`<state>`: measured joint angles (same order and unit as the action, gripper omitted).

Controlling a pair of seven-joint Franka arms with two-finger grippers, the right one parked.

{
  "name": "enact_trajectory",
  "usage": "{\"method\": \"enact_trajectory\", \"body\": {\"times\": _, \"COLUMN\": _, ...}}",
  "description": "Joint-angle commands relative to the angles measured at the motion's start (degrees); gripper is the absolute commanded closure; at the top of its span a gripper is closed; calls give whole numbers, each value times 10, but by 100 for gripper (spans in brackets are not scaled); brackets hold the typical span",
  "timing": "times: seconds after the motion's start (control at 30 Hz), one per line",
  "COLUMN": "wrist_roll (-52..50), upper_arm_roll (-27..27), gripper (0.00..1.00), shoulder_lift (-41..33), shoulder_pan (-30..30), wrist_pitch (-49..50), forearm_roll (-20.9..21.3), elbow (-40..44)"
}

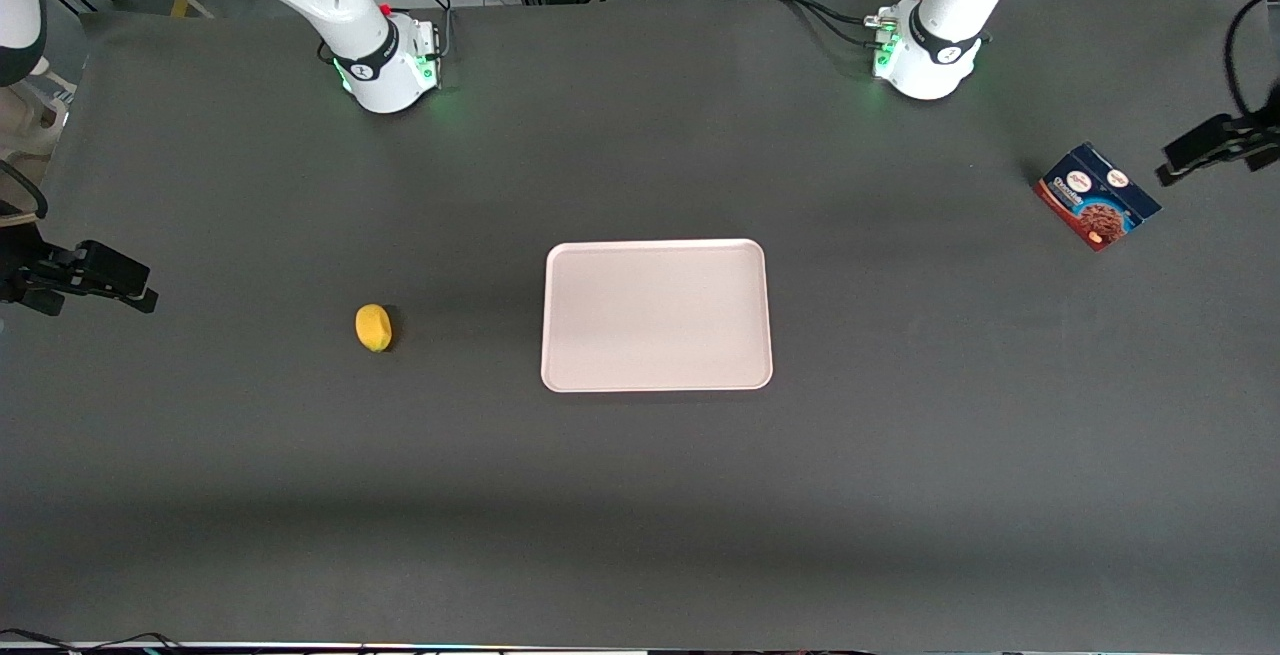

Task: Place cookie box on tray

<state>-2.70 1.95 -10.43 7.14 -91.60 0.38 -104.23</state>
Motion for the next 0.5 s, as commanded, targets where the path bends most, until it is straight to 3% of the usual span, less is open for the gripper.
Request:
{"method": "enact_trajectory", "body": {"times": 0.0, "wrist_roll": -35, "upper_arm_roll": 60, "gripper": 0, "shoulder_lift": -42, "shoulder_pan": -3, "wrist_pitch": 0, "forearm_roll": -6, "elbow": -54}}
{"method": "enact_trajectory", "body": {"times": 0.27, "wrist_roll": -116, "upper_arm_roll": 80, "gripper": 0, "shoulder_lift": -59, "shoulder_pan": -2, "wrist_pitch": 2, "forearm_roll": -6, "elbow": -99}}
{"method": "enact_trajectory", "body": {"times": 0.47, "wrist_roll": -116, "upper_arm_roll": 81, "gripper": 0, "shoulder_lift": -72, "shoulder_pan": 0, "wrist_pitch": -30, "forearm_roll": 27, "elbow": -152}}
